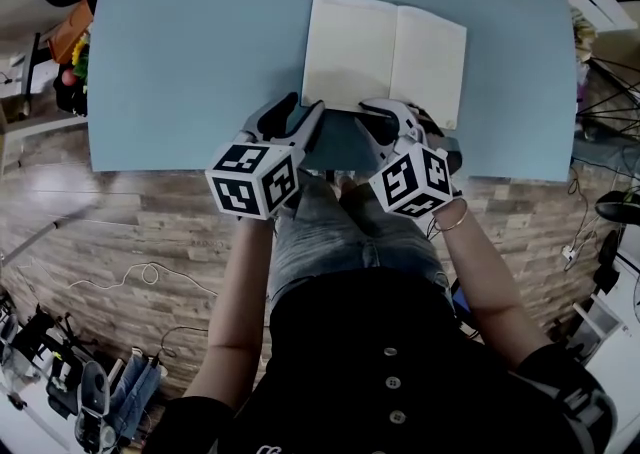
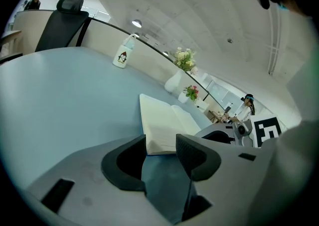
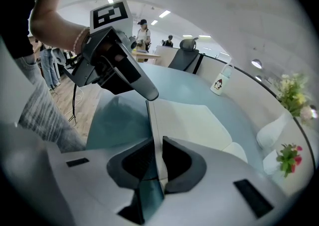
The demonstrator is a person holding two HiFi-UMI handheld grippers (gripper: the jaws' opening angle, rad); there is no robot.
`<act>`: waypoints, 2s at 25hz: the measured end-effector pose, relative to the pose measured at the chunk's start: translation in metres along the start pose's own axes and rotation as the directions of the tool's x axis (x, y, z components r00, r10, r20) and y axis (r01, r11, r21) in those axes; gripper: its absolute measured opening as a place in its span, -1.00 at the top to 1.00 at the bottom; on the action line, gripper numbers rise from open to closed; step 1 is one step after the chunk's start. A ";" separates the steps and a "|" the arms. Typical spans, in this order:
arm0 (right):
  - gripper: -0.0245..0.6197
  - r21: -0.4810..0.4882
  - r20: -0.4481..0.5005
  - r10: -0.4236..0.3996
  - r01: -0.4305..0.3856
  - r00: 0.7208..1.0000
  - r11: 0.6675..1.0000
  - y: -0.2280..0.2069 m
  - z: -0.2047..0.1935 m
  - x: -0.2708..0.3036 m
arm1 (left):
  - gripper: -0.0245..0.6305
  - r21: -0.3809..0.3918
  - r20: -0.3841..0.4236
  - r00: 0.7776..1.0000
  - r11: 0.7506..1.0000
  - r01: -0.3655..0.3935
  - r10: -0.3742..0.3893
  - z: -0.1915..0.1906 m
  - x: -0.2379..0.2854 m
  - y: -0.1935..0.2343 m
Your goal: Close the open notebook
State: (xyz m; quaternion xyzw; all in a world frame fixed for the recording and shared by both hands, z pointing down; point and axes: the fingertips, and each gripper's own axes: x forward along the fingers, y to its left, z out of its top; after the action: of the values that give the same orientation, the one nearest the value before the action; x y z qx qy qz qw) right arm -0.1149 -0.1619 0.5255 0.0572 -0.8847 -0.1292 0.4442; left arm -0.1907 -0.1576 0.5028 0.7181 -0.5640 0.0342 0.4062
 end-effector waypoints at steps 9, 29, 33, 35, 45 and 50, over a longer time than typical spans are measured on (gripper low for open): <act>0.78 0.042 0.030 -0.016 0.015 0.999 0.999 0.000 0.004 -0.006 | 0.41 -0.082 0.000 1.000 0.997 0.001 -0.001 0.007 0.006 0.005; 0.74 0.118 0.055 -0.063 0.056 0.996 0.991 -0.004 0.009 -0.016 | 0.70 -0.032 -0.046 0.995 0.995 0.092 -0.094 0.021 0.005 -0.018; 0.72 0.178 0.068 -0.084 0.071 0.994 0.981 -0.009 0.012 -0.024 | 0.70 0.000 -0.057 0.992 0.994 0.111 -0.110 0.026 0.003 -0.026; 0.73 0.190 0.065 -0.102 0.088 0.993 0.978 -0.010 0.012 -0.029 | 0.70 0.021 -0.069 0.990 0.992 0.122 -0.120 0.028 0.002 -0.030; 0.92 0.324 0.038 -0.239 0.215 0.970 0.921 -0.026 -0.003 -0.065 | 0.72 0.141 -0.097 0.971 0.963 0.229 -0.217 0.039 0.004 -0.069; 0.92 0.478 0.036 -0.326 0.270 0.945 0.836 -0.031 -0.011 -0.091 | 0.74 0.170 -0.103 0.953 0.939 0.298 -0.284 0.044 0.008 -0.089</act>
State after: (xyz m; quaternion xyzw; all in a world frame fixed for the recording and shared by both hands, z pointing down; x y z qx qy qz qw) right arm -0.0518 -0.1743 0.4529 0.2918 -0.8941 0.0164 0.3394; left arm -0.1310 -0.1877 0.4290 0.8262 -0.4299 0.0533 0.3602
